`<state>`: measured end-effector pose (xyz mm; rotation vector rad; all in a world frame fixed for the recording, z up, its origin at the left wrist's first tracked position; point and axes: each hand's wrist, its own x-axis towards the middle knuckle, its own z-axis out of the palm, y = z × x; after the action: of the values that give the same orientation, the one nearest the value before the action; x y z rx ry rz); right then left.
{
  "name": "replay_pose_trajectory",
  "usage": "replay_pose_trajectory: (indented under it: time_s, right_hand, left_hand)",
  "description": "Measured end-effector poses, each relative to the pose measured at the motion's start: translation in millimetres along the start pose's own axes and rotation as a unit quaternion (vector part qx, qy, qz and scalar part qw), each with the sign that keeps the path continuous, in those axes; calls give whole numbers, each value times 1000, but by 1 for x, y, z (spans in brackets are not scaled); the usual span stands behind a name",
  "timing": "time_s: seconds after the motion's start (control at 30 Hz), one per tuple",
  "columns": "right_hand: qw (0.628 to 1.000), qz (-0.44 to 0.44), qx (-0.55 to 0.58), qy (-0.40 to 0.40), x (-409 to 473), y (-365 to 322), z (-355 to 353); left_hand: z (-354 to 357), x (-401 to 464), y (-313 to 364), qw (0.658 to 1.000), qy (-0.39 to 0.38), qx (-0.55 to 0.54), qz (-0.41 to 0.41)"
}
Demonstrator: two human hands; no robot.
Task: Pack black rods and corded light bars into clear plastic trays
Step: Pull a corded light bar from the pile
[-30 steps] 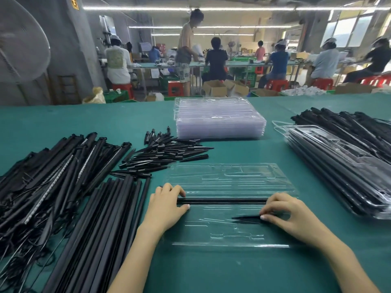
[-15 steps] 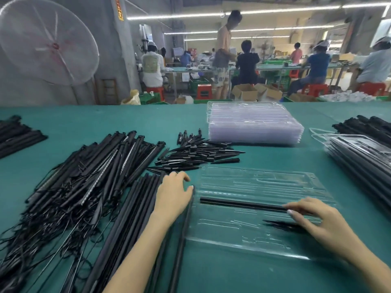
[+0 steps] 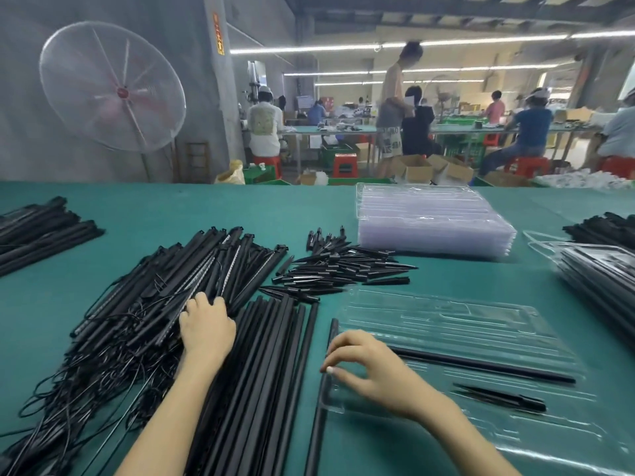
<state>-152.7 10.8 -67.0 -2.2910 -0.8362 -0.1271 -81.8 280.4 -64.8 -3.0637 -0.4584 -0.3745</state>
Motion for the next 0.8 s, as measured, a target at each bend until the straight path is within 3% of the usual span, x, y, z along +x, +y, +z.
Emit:
replay_pose_trajectory:
  time_s: [0.2,0.27,0.33,0.5,0.57,0.67,0.73,0.8]
  right_hand:
    - [999,8,48,-25,15,-17,30]
    - [998,18,50,-22,15,-18,37]
    - [998,30,56,-12,15,-18,40]
    - [990,33,130,55,30,-29,43]
    - [949,75,293,86,43,-41,44]
    - [822,126,544,108,65,-51,44]
    - [770,148,609,122,73,-52,43]
    - [756,177,615,142,73,-52,44]
  left_hand:
    - [-2,14,-6,999,-17,-27,-27]
    - [-5,18,-12,995,-17,-96,-24]
    - [-7,16,-13,982,19,-185,-26]
    - [-23,-7,1,950,159,-269,14]
    - [-26,-23,7,923,160,-339,85]
    - [-28,-52,13,876,73,-413,239]
    - [-31,-67,15,859,-5,-411,306]
    - [-35,-72,16,844,-44,-424,325]
